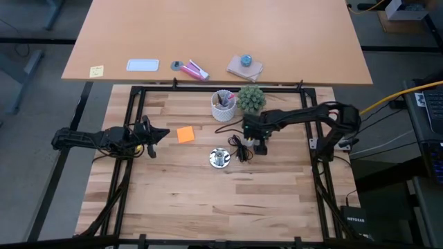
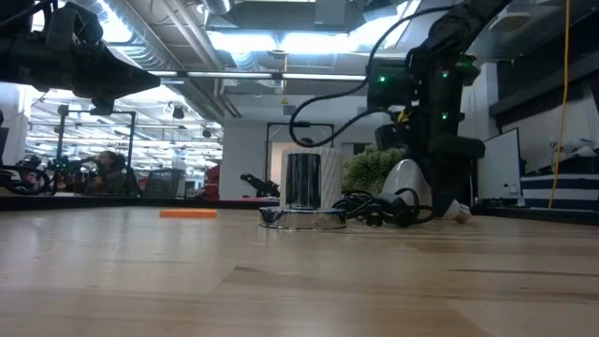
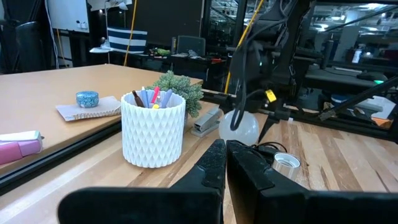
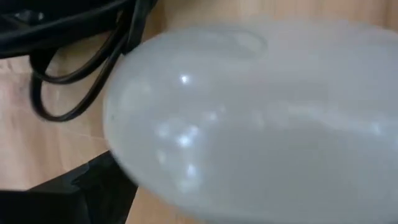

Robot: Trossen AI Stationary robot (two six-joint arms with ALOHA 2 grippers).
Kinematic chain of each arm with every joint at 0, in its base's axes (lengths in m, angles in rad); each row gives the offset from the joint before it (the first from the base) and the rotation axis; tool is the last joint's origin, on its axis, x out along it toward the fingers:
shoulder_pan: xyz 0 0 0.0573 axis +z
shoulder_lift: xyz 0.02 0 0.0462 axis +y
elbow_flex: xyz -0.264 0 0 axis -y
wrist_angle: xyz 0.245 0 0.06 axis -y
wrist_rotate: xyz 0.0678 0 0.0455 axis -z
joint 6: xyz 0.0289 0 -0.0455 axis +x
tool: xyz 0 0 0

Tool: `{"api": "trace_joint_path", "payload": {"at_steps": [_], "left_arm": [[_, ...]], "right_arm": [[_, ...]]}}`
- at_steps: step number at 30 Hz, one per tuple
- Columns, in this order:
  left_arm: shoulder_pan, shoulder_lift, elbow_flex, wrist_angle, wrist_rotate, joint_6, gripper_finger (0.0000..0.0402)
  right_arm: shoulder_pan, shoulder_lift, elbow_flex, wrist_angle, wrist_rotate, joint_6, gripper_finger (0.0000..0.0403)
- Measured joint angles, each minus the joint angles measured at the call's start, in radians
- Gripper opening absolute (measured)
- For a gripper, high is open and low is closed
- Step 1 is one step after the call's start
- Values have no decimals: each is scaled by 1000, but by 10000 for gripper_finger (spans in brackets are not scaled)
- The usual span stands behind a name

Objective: Screw lightbulb
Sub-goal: Insert the light bulb into the lamp socket

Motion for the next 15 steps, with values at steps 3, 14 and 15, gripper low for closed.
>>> {"api": "trace_joint_path", "payload": {"at_steps": [3,14,15], "left_arm": [[0,0,0,0,0,0,5],[0,0,0,0,0,0,5],[0,0,0,0,0,0,5]], "right_arm": [[0,11,0,20,0,-23,389],[2,11,0,27,0,-19,389],[2,11,0,27,0,-20,389]]}}
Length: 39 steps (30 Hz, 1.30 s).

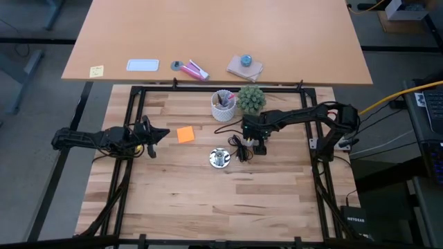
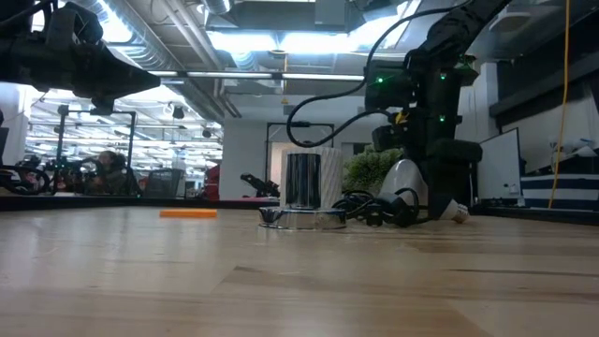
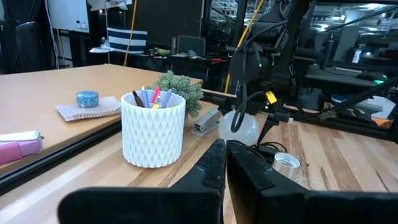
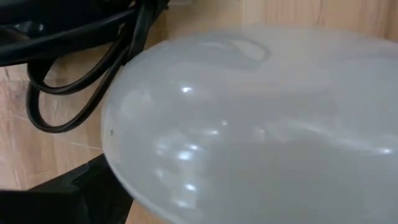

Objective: Screw lightbulb
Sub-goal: Insert the light bulb into the lamp socket

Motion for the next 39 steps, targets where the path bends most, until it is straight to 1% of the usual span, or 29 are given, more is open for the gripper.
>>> {"api": "trace_joint_path", "payload": {"at_steps": [7,12,17,22,26,30,35,39], "left_arm": [[0,0,0,0,0,0,5],[0,0,0,0,0,0,5],[0,0,0,0,0,0,5],[0,0,0,0,0,0,5],[0,0,0,0,0,0,5],[0,0,0,0,0,0,5],[0,0,0,0,0,0,5],[0,0,0,0,0,0,5]], "right_arm": [[0,0,0,1,7,-15,389],[0,0,0,7,39,-18,389],[-4,-2,2,4,34,18,389],[-35,-5,44,-6,37,48,389],[-70,-5,49,17,31,62,387],[-101,-3,50,39,3,109,360],[-126,-3,50,59,-27,151,299],[-125,-3,50,61,-34,174,248]]}}
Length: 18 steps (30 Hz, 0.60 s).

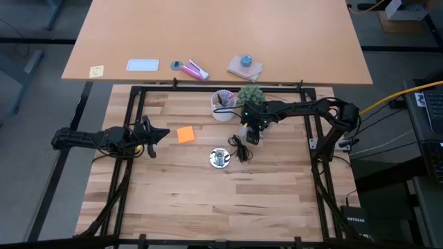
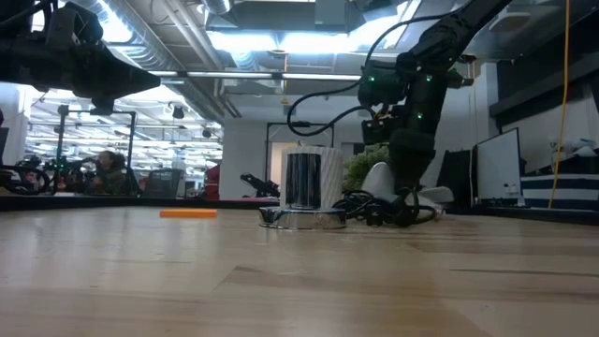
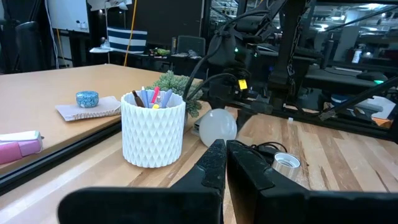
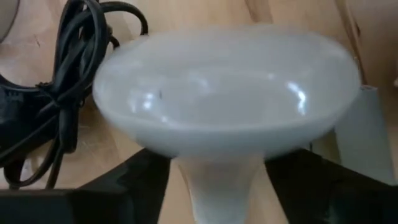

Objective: Screw lightbulb
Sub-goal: Insert the light bulb into the lamp socket

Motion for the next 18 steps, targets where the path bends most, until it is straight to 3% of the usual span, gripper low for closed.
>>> {"api": "trace_joint_path", "payload": {"at_steps": [7,18], "left_arm": [[0,0,0,0,0,0,5],[0,0,0,0,0,0,5]], "right_arm": [[1,0,0,1,-1,3,191],[1,32,1,26,-18,-22,206]]}}
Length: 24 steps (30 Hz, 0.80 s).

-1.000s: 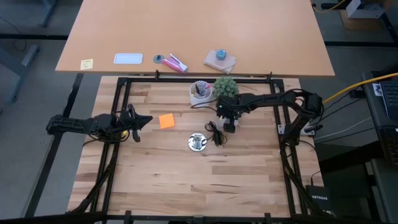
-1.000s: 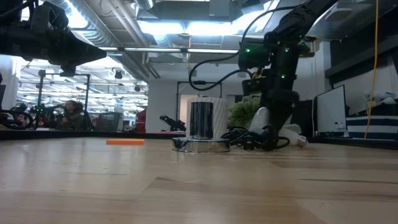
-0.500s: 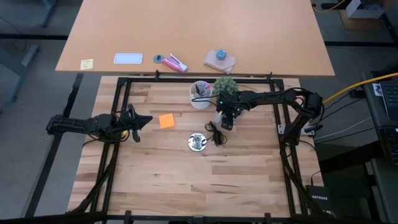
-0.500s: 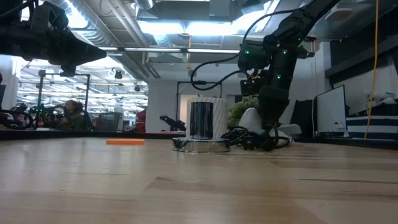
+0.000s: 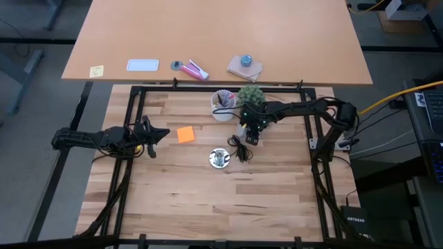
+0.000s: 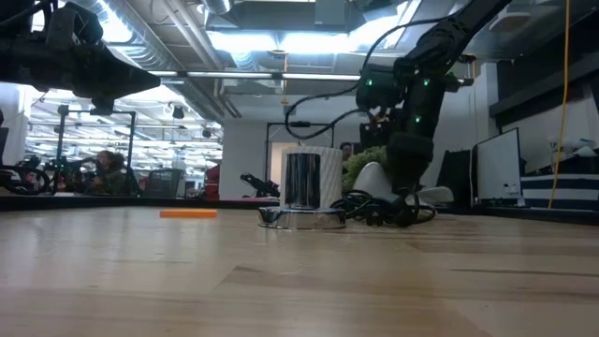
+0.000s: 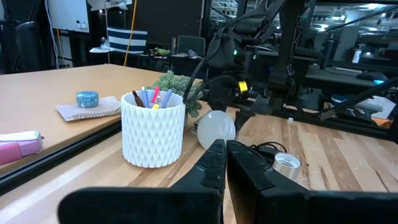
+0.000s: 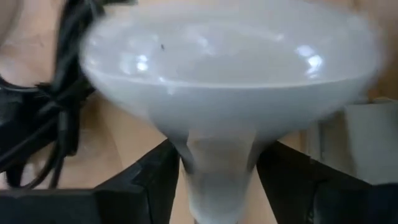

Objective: Screw lightbulb
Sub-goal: Insert the light bulb into the lamp socket

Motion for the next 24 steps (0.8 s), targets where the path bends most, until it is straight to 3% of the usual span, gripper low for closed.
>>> {"api": "trace_joint_path", "payload": {"at_steps": [12,19,24], "left_arm": [[0,0,0,0,0,0,5],[0,0,0,0,0,0,5],[0,0,0,0,0,0,5]], "right_arm": [[0,22,-2,44,-40,-41,208],[0,22,-2,67,-49,-45,161],[0,22,-2,70,-47,-51,159]]}}
